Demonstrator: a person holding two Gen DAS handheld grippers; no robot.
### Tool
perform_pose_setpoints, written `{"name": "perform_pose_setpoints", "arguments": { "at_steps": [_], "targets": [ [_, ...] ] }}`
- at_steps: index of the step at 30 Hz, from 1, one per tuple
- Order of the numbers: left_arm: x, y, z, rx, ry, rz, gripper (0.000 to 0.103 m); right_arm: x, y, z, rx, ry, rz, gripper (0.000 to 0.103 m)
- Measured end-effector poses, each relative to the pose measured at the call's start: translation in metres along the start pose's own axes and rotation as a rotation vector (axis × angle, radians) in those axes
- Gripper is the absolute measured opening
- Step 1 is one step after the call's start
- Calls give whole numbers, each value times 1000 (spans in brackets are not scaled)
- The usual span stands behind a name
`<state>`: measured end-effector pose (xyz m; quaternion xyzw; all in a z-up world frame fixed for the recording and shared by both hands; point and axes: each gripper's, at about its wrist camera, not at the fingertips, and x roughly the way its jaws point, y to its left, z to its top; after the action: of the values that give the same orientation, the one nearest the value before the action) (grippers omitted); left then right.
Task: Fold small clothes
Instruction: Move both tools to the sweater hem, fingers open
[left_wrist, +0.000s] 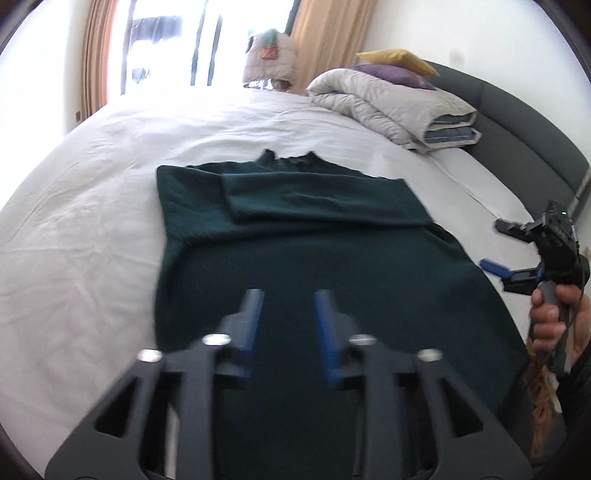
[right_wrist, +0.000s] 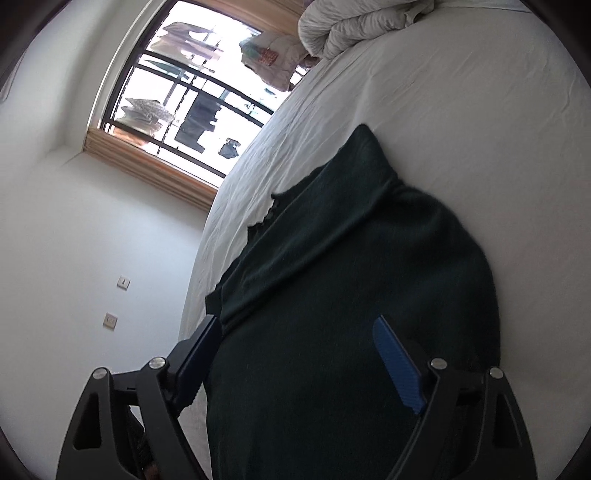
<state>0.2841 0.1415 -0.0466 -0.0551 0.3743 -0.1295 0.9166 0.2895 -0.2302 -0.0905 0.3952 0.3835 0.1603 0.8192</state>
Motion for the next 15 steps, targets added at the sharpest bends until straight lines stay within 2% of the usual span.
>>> {"name": "perform_pose_setpoints", "arguments": {
  "at_steps": [1,3,4,5,7,8,9,11,13,15],
  "targets": [
    [-8,-9,-8,3,-16,1,79,0,3,-9,-13,19,-8,87],
    [-26,-27,-24,55,-64,2,83,-2,9,-31,-43,44,-18,87],
    [-36,-38,-35,112,-72,22,84,-4,13,-42,-66,57,-32,87],
    [-43,-48,-45,173,-72,51,86,-9,15,-50,-94,60,-48,87],
    [-52,-57,-64,241,-75,92,95,-18,15,-62,-138,55,-91,87],
    [-54,-59,-73,254,-69,101,95,-20,11,-68,-151,59,-125,88],
    [-54,-57,-82,250,-45,92,95,-20,4,-74,-153,71,-166,88],
    [-51,-48,-96,177,35,63,95,-22,-11,-83,-131,87,-245,87],
    [-50,-37,-105,115,73,43,95,-33,-20,-91,-116,64,-220,87],
    [-51,-32,-112,78,91,54,95,-40,-21,-96,-122,55,-239,87]
  ]
}}
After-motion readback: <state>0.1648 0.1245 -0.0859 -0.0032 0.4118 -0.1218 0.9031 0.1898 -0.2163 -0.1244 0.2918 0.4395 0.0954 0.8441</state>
